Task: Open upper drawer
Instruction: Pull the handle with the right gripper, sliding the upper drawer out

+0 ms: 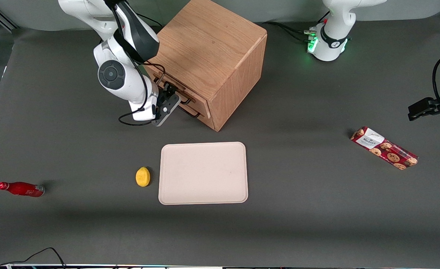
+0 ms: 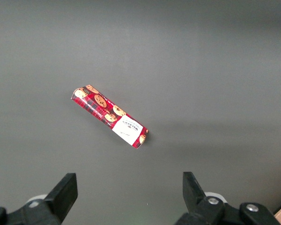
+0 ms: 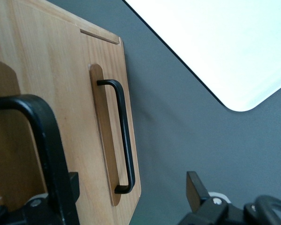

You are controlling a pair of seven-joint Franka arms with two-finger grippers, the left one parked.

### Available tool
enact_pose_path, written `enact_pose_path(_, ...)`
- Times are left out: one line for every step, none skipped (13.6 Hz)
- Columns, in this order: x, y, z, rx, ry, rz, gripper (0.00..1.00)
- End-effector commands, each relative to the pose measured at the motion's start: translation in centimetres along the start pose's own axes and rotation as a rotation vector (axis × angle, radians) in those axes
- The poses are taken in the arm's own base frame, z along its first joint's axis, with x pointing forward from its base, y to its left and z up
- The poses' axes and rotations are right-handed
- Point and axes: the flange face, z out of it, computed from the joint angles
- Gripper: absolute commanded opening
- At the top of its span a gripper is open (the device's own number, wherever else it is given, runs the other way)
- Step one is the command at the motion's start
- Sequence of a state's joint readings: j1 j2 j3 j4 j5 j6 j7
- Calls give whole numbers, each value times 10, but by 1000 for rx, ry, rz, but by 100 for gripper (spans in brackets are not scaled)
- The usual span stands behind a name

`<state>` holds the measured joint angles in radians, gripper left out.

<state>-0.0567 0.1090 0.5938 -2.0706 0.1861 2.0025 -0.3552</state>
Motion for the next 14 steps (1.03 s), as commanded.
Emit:
enact_pose_path(-2, 12, 4, 5, 21, -17, 100)
enact_pose_path(-2, 15, 2, 0, 33, -19, 100)
enact_pose_path(-1, 18, 1, -2, 44, -14, 100)
enact_pose_path(0, 20, 2, -3, 51, -12, 100)
enact_pose_path(0, 22, 1, -5, 56, -9, 100)
enact_pose_path(-1, 30, -2, -8, 62, 4, 100)
enact_pose_path(-3, 35, -5, -9, 66, 13, 100)
enact_pose_path(-3, 38, -7, -12, 70, 16, 100)
enact_pose_path(-6, 47, -9, -14, 72, 27, 100)
enact_pose_path(-8, 54, -10, -25, 71, 27, 100)
enact_pose_path(-10, 62, -15, -37, 76, 34, 100)
enact_pose_path(-11, 71, -17, -38, 81, 48, 100)
enact_pose_path(-12, 78, -23, -43, 91, 58, 100)
enact_pose_path(-13, 84, -24, -49, 90, 63, 100)
